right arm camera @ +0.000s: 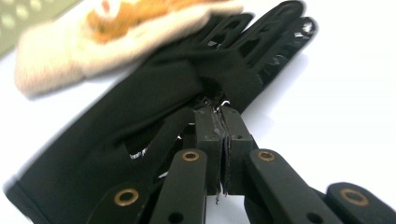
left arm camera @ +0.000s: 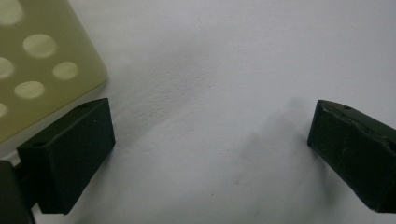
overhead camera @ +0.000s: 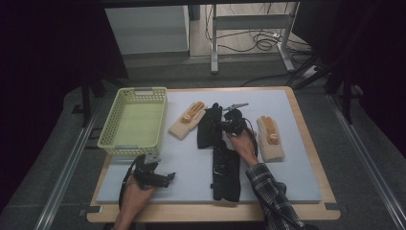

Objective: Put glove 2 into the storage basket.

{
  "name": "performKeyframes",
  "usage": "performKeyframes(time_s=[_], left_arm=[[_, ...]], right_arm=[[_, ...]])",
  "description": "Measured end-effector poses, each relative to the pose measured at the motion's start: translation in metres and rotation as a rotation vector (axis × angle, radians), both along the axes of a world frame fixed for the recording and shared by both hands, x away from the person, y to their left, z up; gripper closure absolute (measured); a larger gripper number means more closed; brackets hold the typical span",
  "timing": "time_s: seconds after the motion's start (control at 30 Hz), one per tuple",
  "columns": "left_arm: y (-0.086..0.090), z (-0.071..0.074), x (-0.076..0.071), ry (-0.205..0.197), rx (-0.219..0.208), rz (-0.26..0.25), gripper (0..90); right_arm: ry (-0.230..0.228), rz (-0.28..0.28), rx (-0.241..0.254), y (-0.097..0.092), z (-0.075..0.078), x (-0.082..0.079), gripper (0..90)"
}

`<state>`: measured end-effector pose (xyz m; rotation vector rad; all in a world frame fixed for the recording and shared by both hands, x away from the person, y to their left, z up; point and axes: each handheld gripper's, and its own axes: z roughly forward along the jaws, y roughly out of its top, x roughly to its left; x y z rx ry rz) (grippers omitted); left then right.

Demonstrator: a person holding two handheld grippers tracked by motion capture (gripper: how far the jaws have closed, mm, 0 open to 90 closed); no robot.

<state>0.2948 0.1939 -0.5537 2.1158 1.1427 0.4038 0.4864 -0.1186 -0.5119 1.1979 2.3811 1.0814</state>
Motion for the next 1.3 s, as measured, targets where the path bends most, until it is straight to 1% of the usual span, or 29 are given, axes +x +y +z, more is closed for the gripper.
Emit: performKeyframes(time_s=[0.1, 0.2, 0.37, 0.4, 0.43, 0.57, 0.6, 0.63, 0.67, 0.7, 0.8, 0.87, 0.93, 0.97, 1.0, 1.03, 1.07, 1.17, 1.2, 1.23, 1.27, 1.3], left_arm=[[0.0, 0.0, 0.0, 0.0, 0.0, 0.0, 1.1], [0.0, 0.0, 0.0, 0.0, 0.0, 0.0, 1.1], [0.0, 0.0, 0.0, 0.001, 0.001, 0.0, 1.1], [0.0, 0.0, 0.0, 0.001, 0.001, 0.0, 1.1], [0.0, 0.0, 0.0, 0.0, 0.0, 0.0, 1.1], [0.0, 0.0, 0.0, 0.0, 0.0, 0.0, 1.1], [0.0, 0.0, 0.0, 0.0, 0.0, 0.0, 1.1], [0.0, 0.0, 0.0, 0.001, 0.0, 0.0, 1.1], [0.0, 0.0, 0.0, 0.001, 0.0, 0.0, 1.1], [0.0, 0.0, 0.0, 0.001, 0.0, 0.0, 1.1], [0.0, 0.0, 0.0, 0.001, 0.0, 0.0, 1.1], [0.0, 0.0, 0.0, 0.001, 0.0, 0.0, 1.1], [0.0, 0.0, 0.0, 0.001, 0.0, 0.0, 1.1], [0.0, 0.0, 0.0, 0.001, 0.0, 0.0, 1.0], [0.0, 0.0, 0.0, 0.001, 0.0, 0.0, 1.1], [0.0, 0.0, 0.0, 0.001, 0.0, 0.0, 1.1], [0.0, 0.0, 0.0, 0.001, 0.0, 0.0, 1.1], [0.0, 0.0, 0.0, 0.001, 0.0, 0.0, 1.1], [0.0, 0.0, 0.0, 0.001, 0.001, 0.0, 1.1], [0.0, 0.0, 0.0, 0.001, 0.001, 0.0, 1.1], [0.0, 0.0, 0.0, 0.001, 0.001, 0.0, 1.1], [0.0, 0.0, 0.0, 0.001, 0.001, 0.0, 1.1]], right_arm=[[-0.021, -0.03, 0.021, -0.011, 0.012, 0.004, 87.0], [-0.039, -0.053, 0.012, -0.025, 0.022, 0.005, 87.0], [-0.066, -0.089, 0.007, -0.051, 0.039, 0.004, 87.0], [-0.066, -0.089, 0.007, -0.051, 0.039, 0.004, 87.0], [-0.071, -0.102, 0.0, -0.061, 0.046, 0.001, 87.0], [-0.083, -0.116, -0.043, -0.081, 0.059, -0.008, 87.0], [-0.083, -0.116, -0.043, -0.081, 0.059, -0.008, 87.0], [-0.095, -0.125, -0.064, -0.09, 0.066, -0.014, 87.0], [-0.095, -0.125, -0.064, -0.09, 0.066, -0.014, 87.0], [-0.113, -0.137, -0.102, -0.099, 0.072, -0.02, 86.9], [-0.114, -0.148, -0.125, -0.105, 0.076, -0.025, 86.9], [-0.11, -0.15, -0.126, -0.106, 0.076, -0.026, 86.8], [-0.092, -0.142, -0.13, -0.101, 0.069, -0.026, 86.5], [-0.092, -0.142, -0.13, -0.101, 0.069, -0.026, 86.5], [-0.084, -0.129, -0.121, -0.094, 0.063, -0.026, 85.9], [-0.081, -0.12, -0.118, -0.089, 0.061, -0.026, 85.6], [-0.081, -0.12, -0.118, -0.089, 0.061, -0.026, 85.6], [-0.074, -0.089, -0.101, -0.07, 0.056, -0.026, 84.9], [-0.066, -0.063, -0.085, -0.058, 0.055, -0.026, 84.2], [-0.064, -0.052, -0.077, -0.052, 0.055, -0.027, 83.8], [-0.064, -0.052, -0.077, -0.052, 0.055, -0.027, 83.8], [-0.057, -0.022, -0.065, -0.038, 0.053, -0.027, 77.8]])
